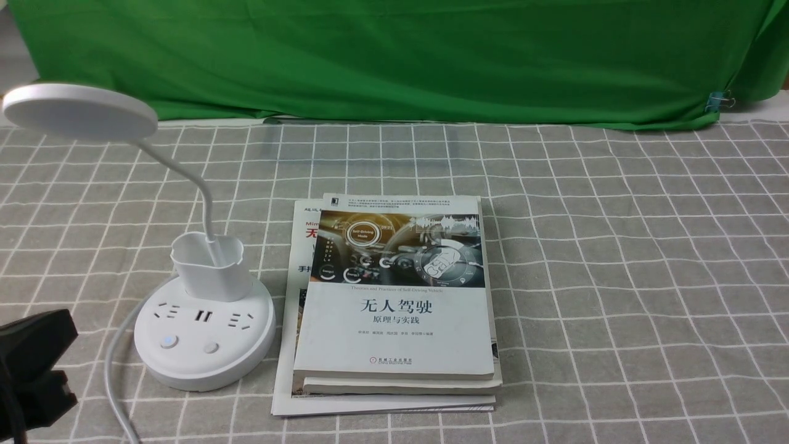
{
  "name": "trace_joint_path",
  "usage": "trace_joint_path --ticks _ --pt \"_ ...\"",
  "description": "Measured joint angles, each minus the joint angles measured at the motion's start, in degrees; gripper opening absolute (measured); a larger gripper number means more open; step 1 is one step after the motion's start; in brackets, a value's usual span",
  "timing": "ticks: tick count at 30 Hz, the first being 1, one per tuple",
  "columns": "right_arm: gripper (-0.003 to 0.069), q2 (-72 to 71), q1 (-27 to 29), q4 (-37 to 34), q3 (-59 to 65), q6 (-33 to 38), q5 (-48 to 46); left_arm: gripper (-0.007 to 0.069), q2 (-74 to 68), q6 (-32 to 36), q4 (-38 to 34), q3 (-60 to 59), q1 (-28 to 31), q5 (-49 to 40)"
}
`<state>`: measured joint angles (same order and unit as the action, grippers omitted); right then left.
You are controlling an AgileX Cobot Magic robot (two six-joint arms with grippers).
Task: Turn on the desk lamp on the grey coffee tablecloth with your hand.
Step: 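Press the power button on the lamp base to turn the lamp on with the left gripper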
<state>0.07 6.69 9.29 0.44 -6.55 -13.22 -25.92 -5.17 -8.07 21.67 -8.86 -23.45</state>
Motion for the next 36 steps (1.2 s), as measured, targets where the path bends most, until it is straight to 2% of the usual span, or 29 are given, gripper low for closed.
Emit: trace_joint_path --ticks 14,19,22,26,36 --pt "0.0245 0.0 0.0 0.0 0.0 0.0 0.0 0.0011 -5.68 0.0 -1.65 -0.54 0.0 1.74" --pt "0.0245 0.0 0.0 0.0 0.0 0.0 0.0 0.0011 -11.12 1.65 -1.92 -0.21 0.0 -1.69" --pt "0.0245 0.0 0.0 0.0 0.0 0.0 0.0 0.0011 -16.81 6.09 -2.1 1.66 0.0 -6.92" --pt "0.0245 0.0 0.0 0.0 0.0 0.0 0.0 0.0011 -21.45 13.46 -2.98 3.71 0.0 -9.02" --pt "0.0245 0.0 0.0 0.0 0.0 0.0 0.0 0.0011 -24.58 19.09 -6.25 5.91 0.0 -9.53"
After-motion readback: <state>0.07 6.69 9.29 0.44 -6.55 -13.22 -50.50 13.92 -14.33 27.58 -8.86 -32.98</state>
